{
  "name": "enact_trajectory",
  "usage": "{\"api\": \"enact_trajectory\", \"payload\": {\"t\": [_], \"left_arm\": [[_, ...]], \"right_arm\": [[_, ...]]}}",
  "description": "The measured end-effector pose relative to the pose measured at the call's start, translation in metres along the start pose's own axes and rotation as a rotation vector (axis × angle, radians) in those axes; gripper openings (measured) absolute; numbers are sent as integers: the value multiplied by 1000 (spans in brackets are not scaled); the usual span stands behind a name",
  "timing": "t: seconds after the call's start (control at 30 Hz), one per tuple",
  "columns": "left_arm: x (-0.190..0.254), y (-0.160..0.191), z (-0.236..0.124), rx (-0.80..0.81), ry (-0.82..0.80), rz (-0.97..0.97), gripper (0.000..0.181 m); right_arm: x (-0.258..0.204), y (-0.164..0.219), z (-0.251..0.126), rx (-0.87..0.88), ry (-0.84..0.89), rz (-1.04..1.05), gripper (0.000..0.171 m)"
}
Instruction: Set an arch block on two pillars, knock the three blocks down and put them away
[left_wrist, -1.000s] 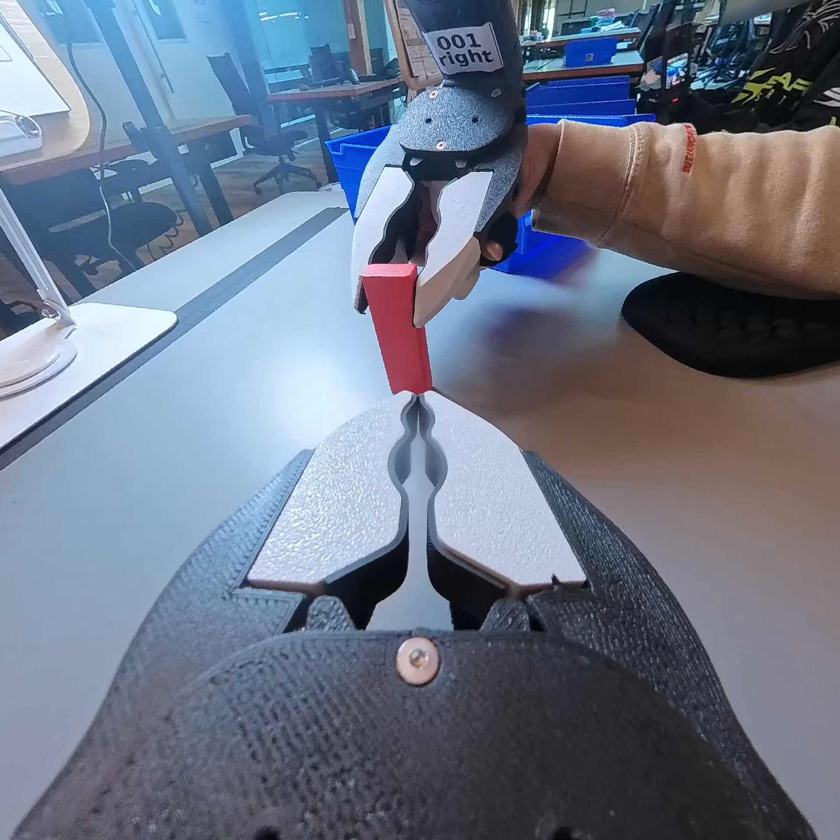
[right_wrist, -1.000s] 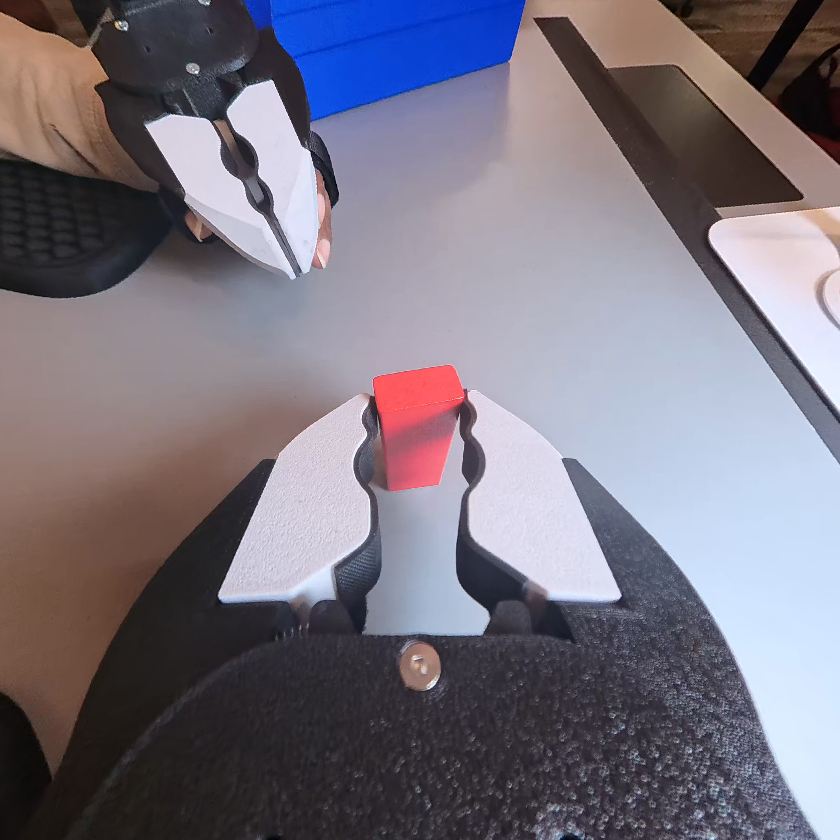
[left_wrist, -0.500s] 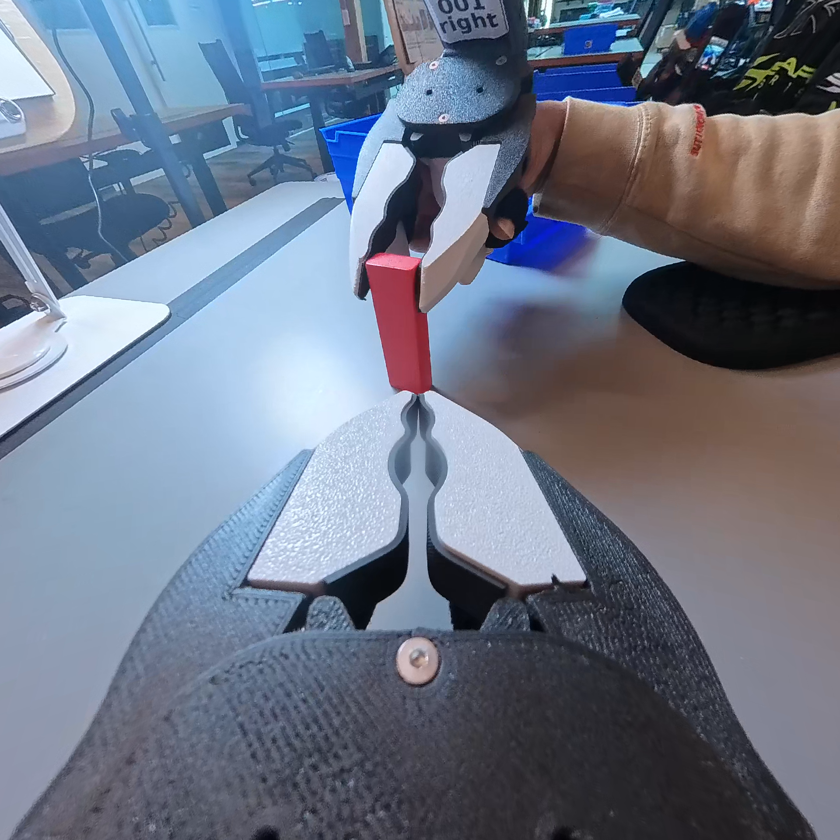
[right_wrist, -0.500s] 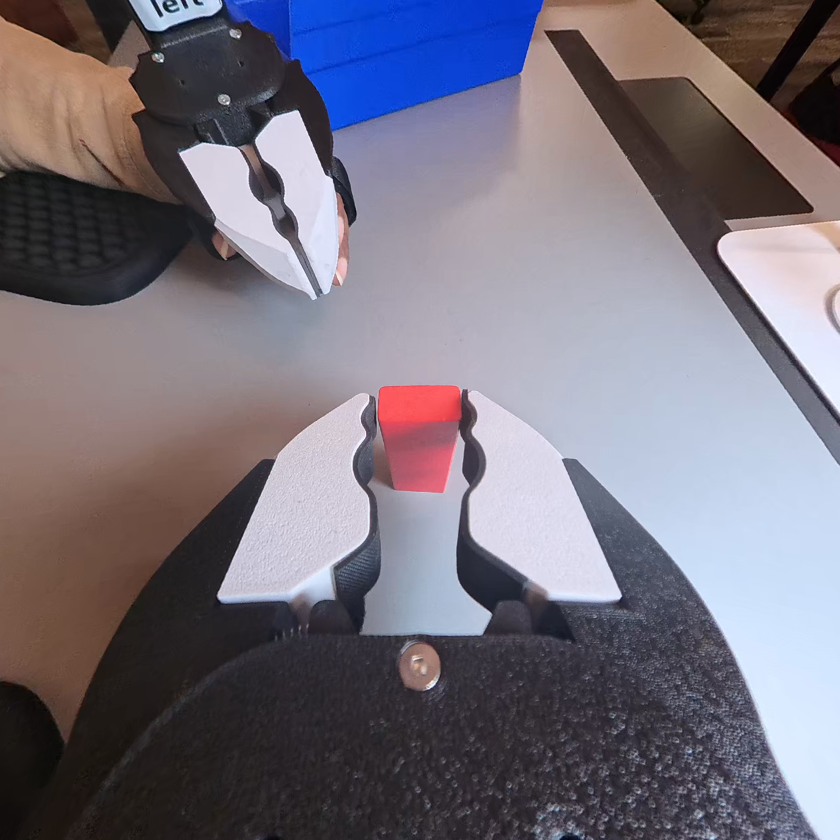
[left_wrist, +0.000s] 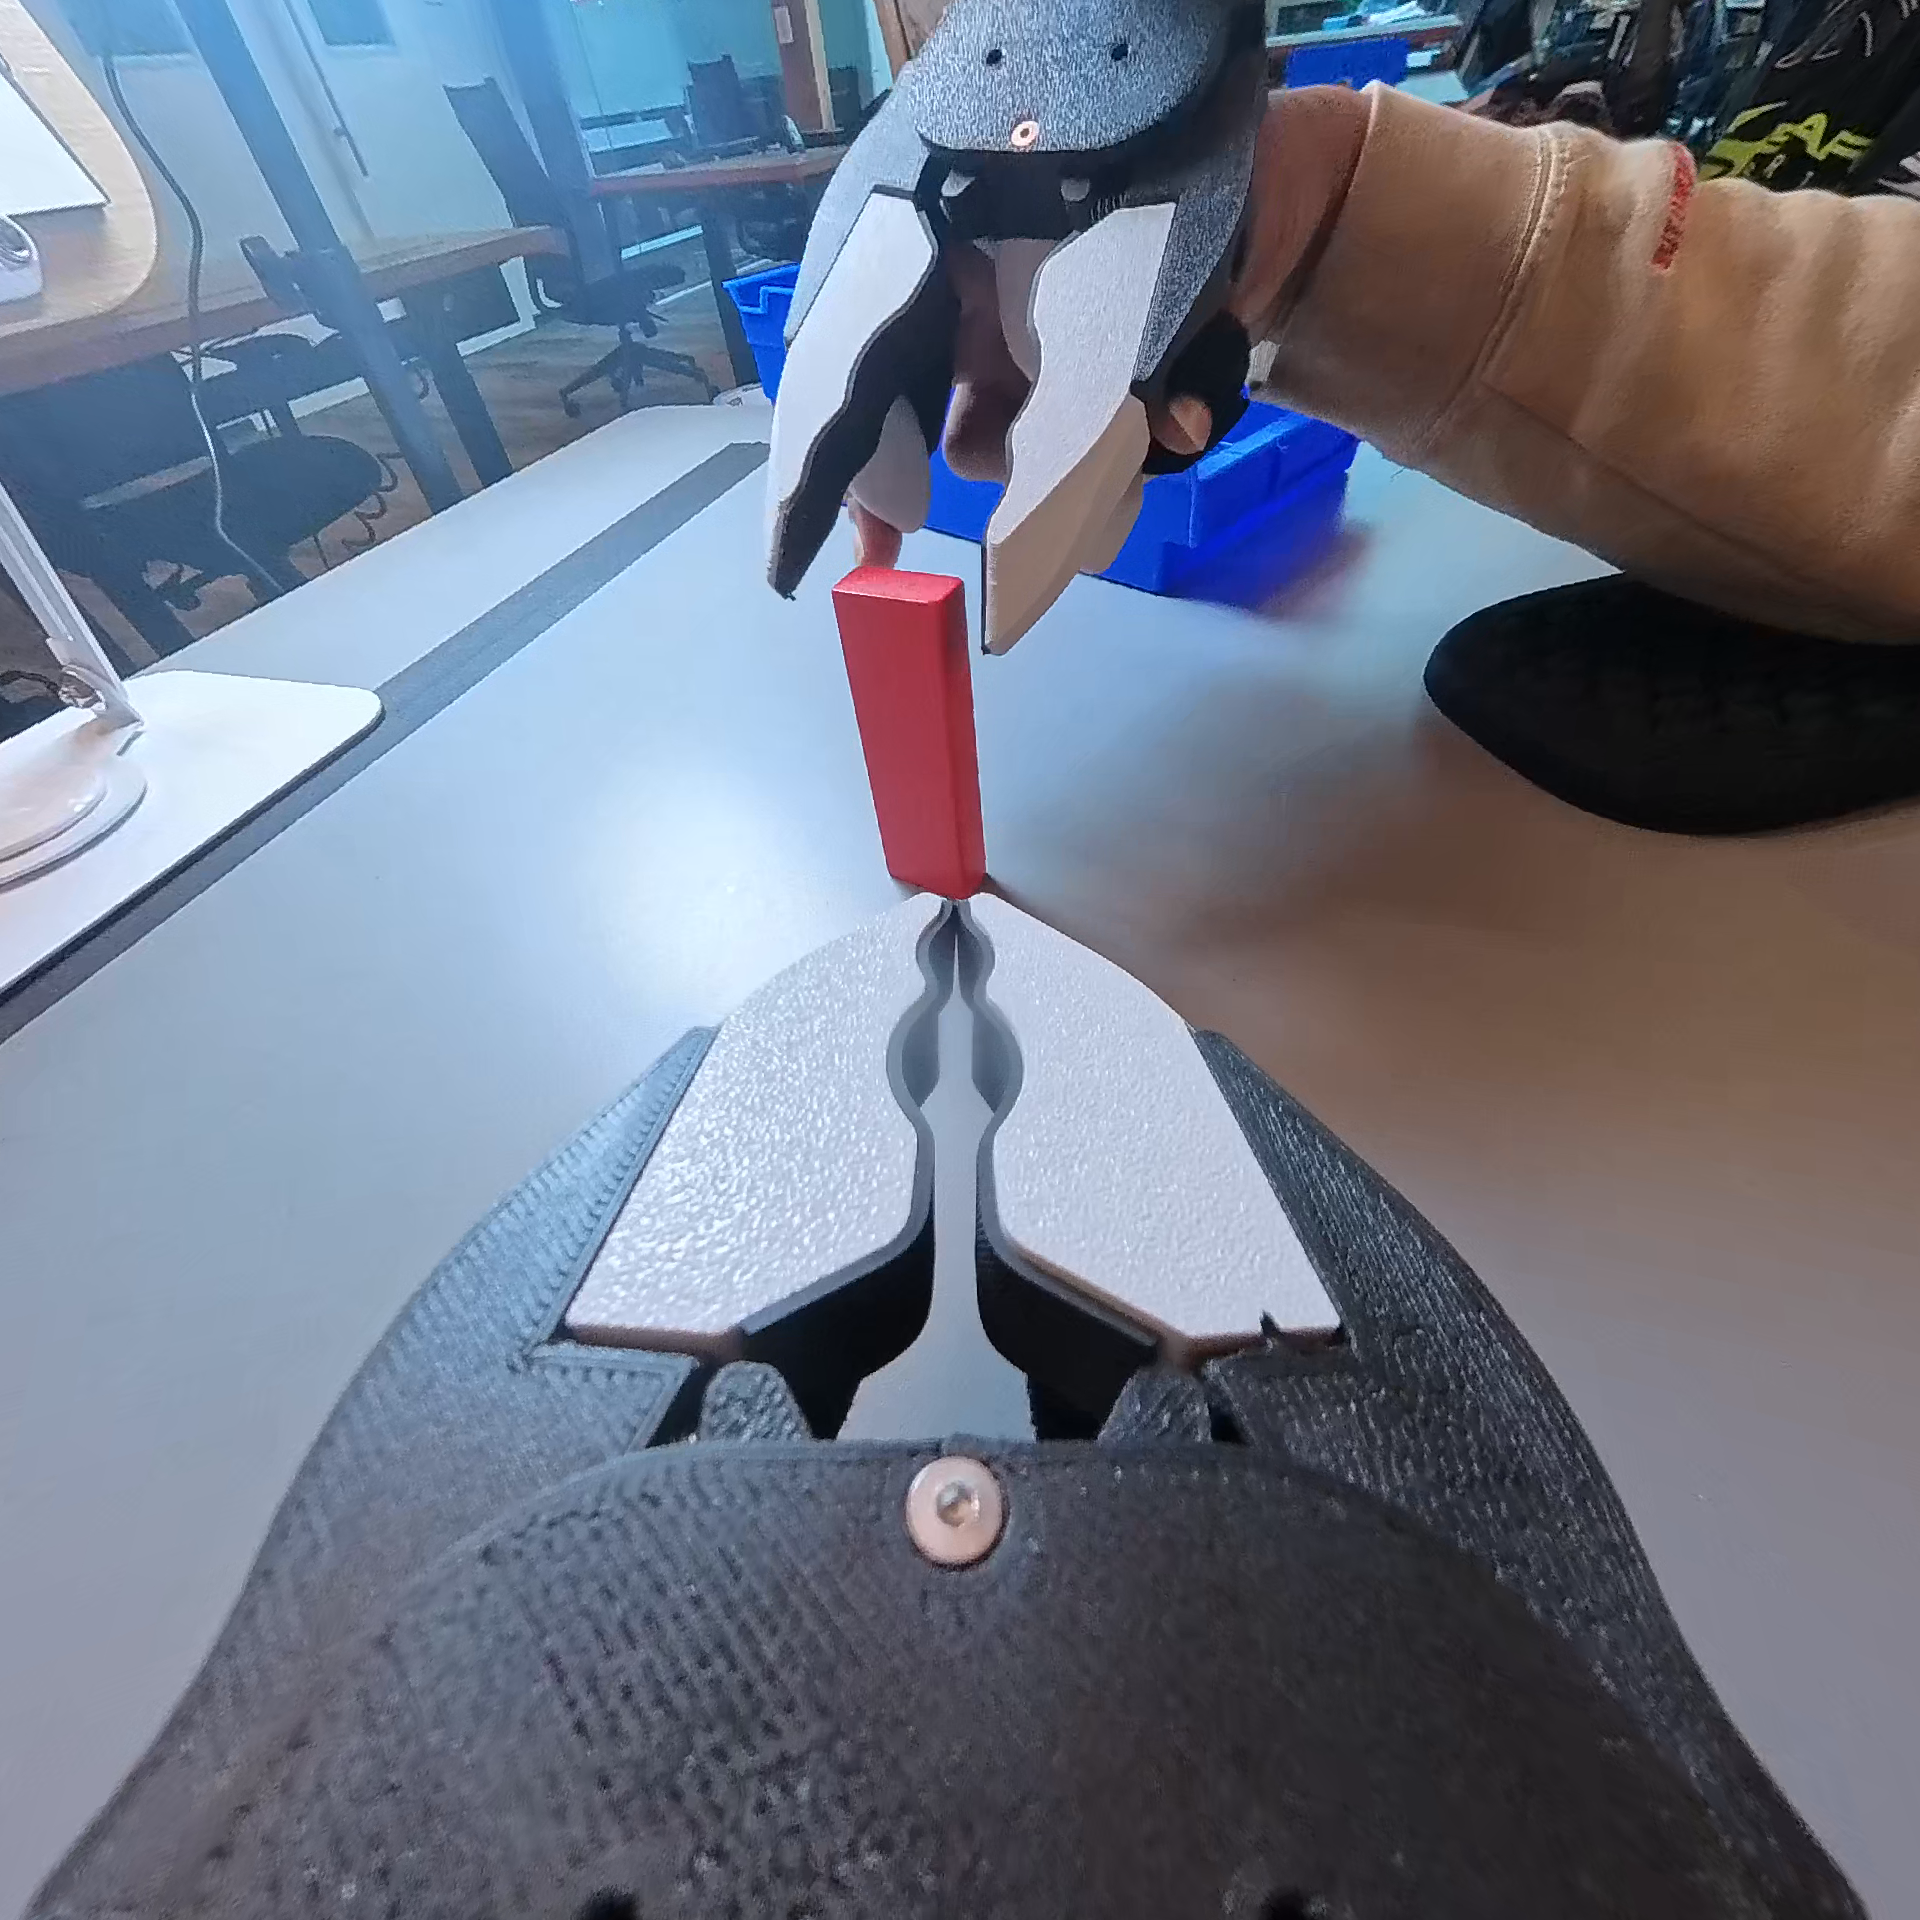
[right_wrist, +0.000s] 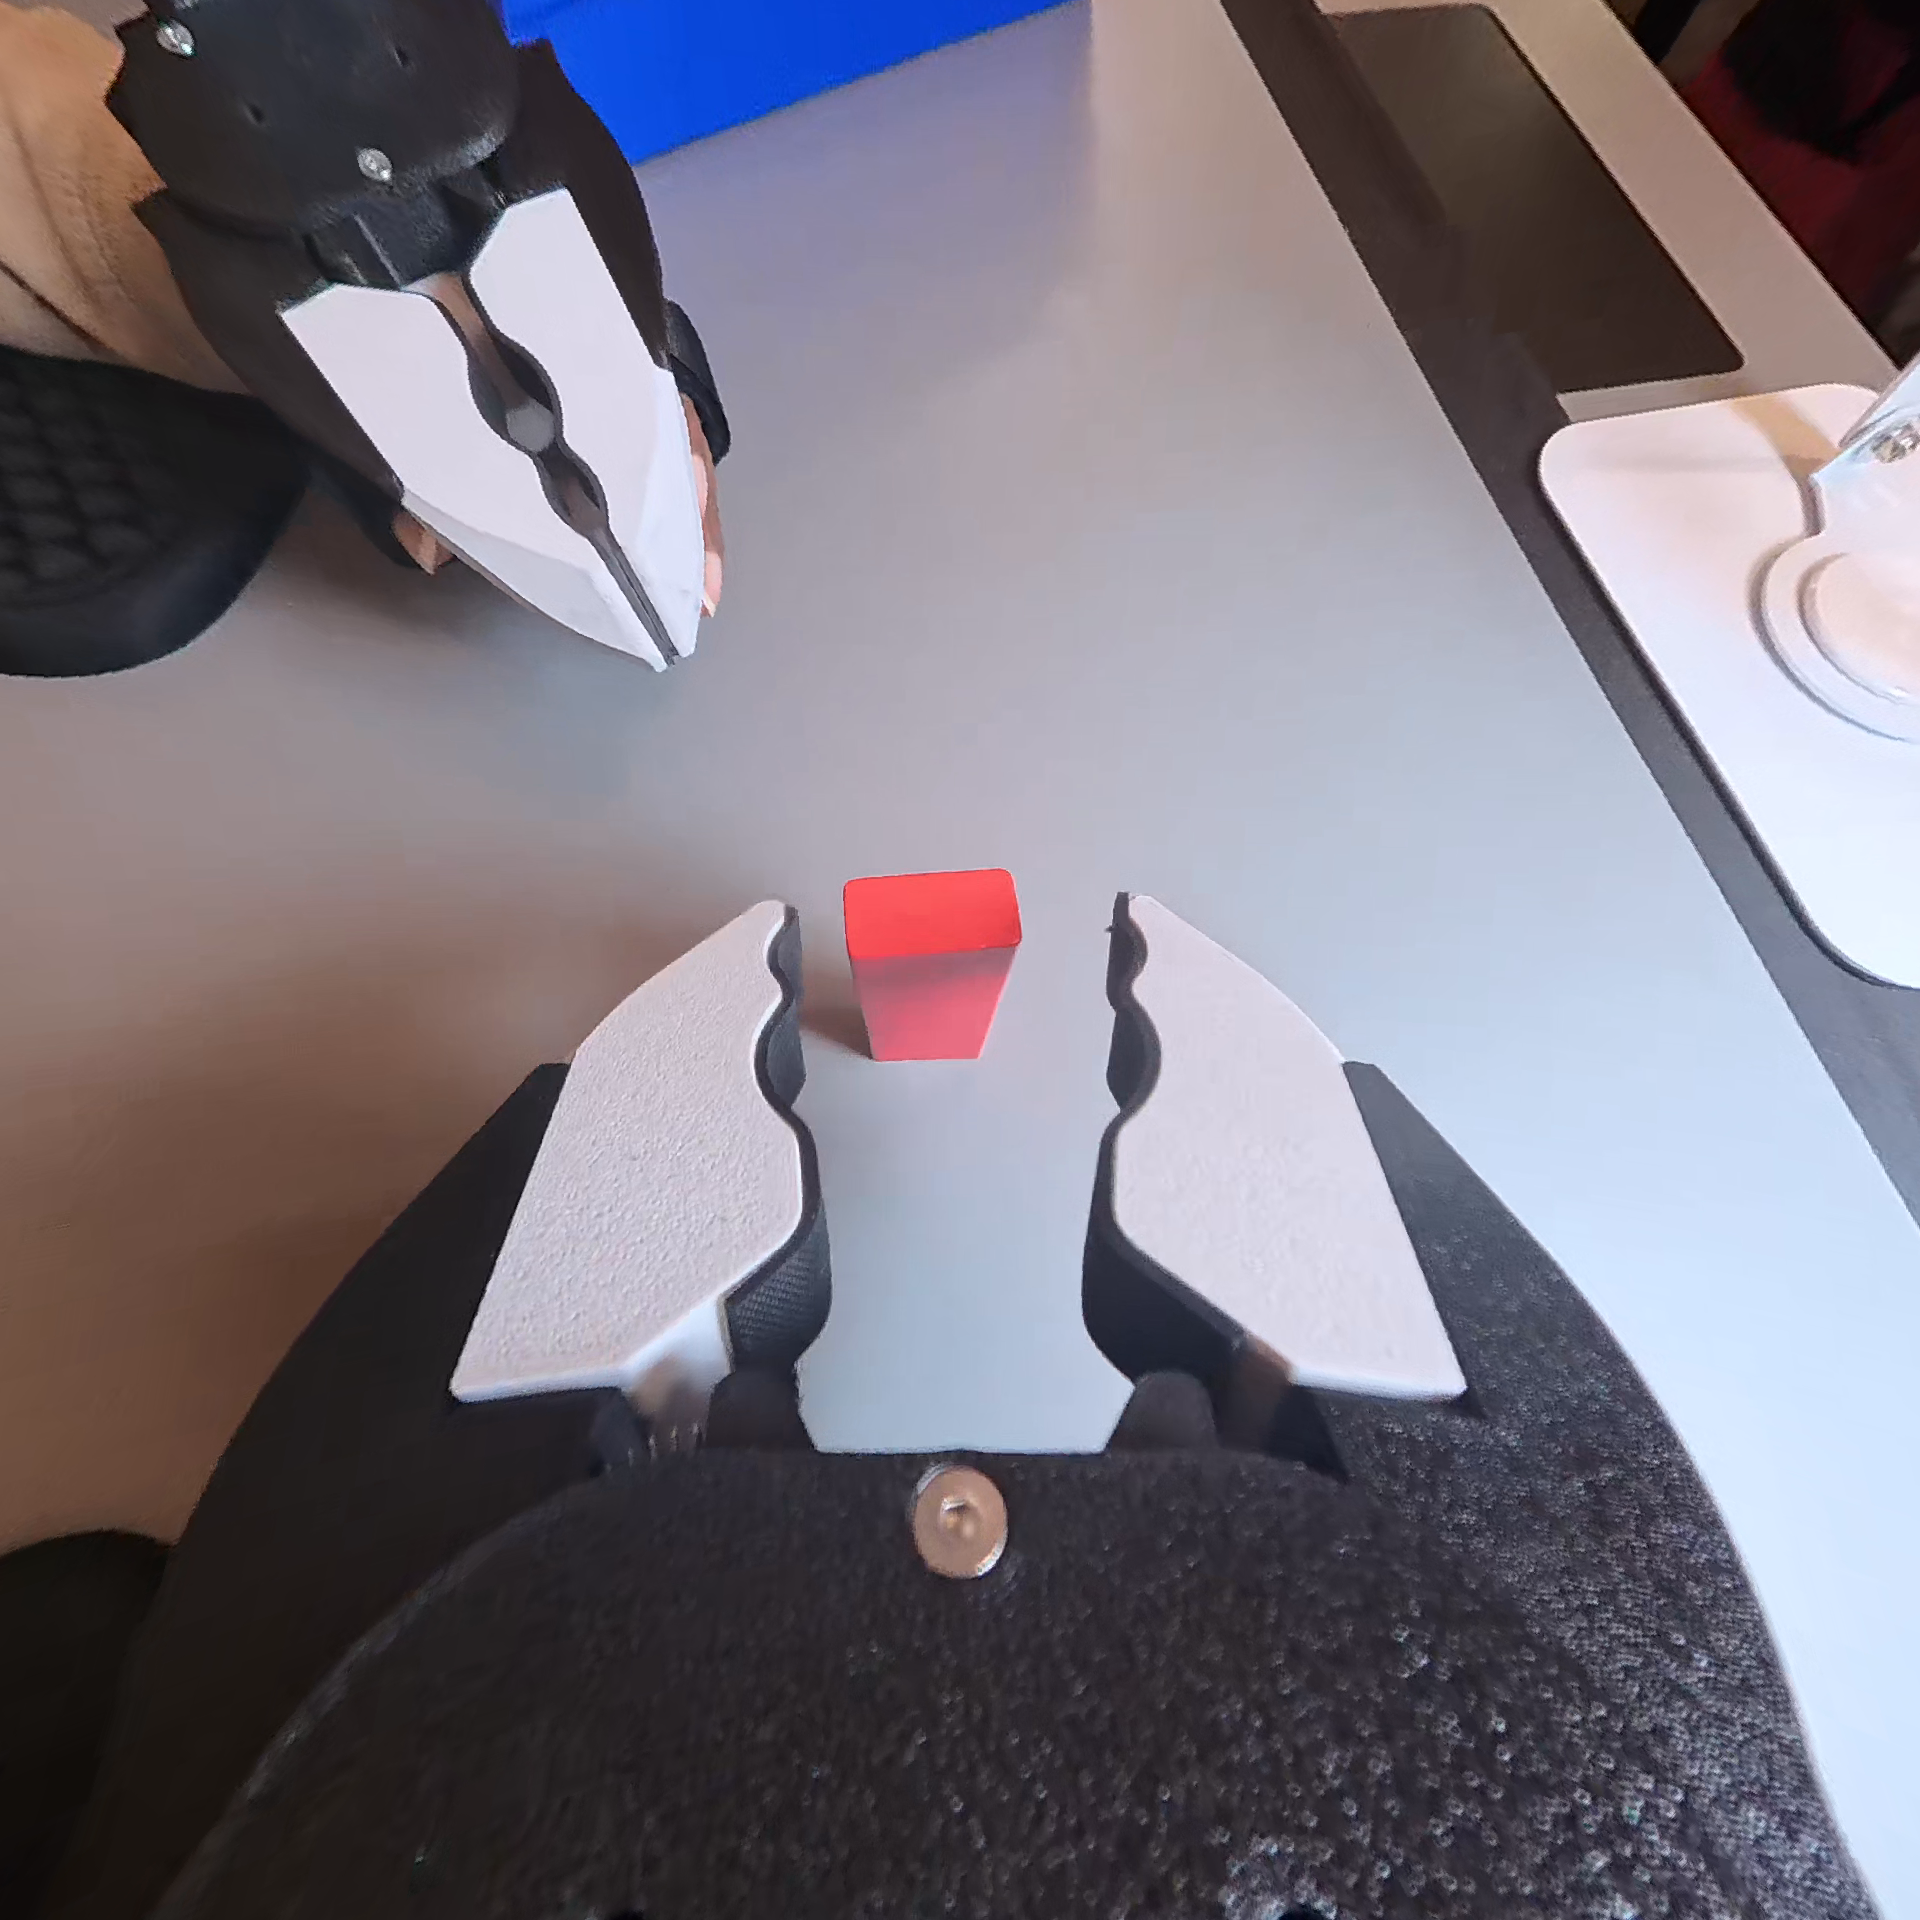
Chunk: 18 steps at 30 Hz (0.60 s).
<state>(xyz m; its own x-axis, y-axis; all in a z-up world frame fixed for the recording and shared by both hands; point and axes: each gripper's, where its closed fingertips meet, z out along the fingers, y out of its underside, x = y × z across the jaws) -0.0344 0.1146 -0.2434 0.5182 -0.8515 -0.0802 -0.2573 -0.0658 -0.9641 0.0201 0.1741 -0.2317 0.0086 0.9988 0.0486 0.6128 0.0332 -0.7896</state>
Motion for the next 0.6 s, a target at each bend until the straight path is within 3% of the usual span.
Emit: {"api": "enact_trajectory", "payload": {"t": [0.2, 0.6], "left_arm": [[0, 0, 0, 0, -1, 2, 0], [-3, 1, 0, 4, -15, 0, 0]], "right_arm": [[0, 6, 2, -54, 5, -4, 32], [0, 5, 3, -59, -125, -95, 32]]}}
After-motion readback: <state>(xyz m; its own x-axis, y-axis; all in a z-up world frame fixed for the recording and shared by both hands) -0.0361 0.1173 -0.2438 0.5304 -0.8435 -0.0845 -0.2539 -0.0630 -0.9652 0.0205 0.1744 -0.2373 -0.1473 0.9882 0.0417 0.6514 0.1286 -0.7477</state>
